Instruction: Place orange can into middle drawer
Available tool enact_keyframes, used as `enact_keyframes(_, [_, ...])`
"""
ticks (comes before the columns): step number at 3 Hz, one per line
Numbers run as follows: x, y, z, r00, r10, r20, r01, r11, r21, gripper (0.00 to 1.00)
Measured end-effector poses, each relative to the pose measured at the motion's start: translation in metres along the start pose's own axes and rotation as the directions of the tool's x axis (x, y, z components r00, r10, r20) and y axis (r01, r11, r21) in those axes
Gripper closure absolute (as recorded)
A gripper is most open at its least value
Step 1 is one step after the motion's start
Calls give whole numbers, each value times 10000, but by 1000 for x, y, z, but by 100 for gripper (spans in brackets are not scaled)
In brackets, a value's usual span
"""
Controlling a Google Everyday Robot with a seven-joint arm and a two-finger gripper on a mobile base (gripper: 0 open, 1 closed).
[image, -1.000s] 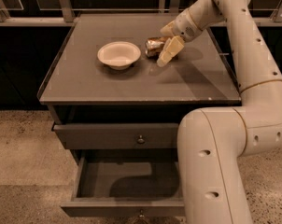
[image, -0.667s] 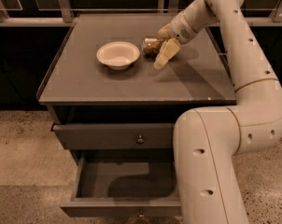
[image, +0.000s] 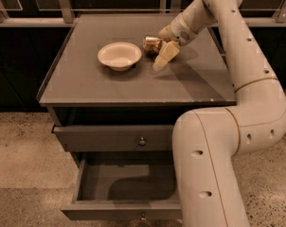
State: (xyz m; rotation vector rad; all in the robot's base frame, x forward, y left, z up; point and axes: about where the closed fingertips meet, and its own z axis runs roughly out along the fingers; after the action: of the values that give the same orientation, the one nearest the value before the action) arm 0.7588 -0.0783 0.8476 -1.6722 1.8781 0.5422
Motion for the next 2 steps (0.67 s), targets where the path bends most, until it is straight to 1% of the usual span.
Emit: enact_keyframes(2, [-5,2,-5,10000,0,1,0,10000,4,66])
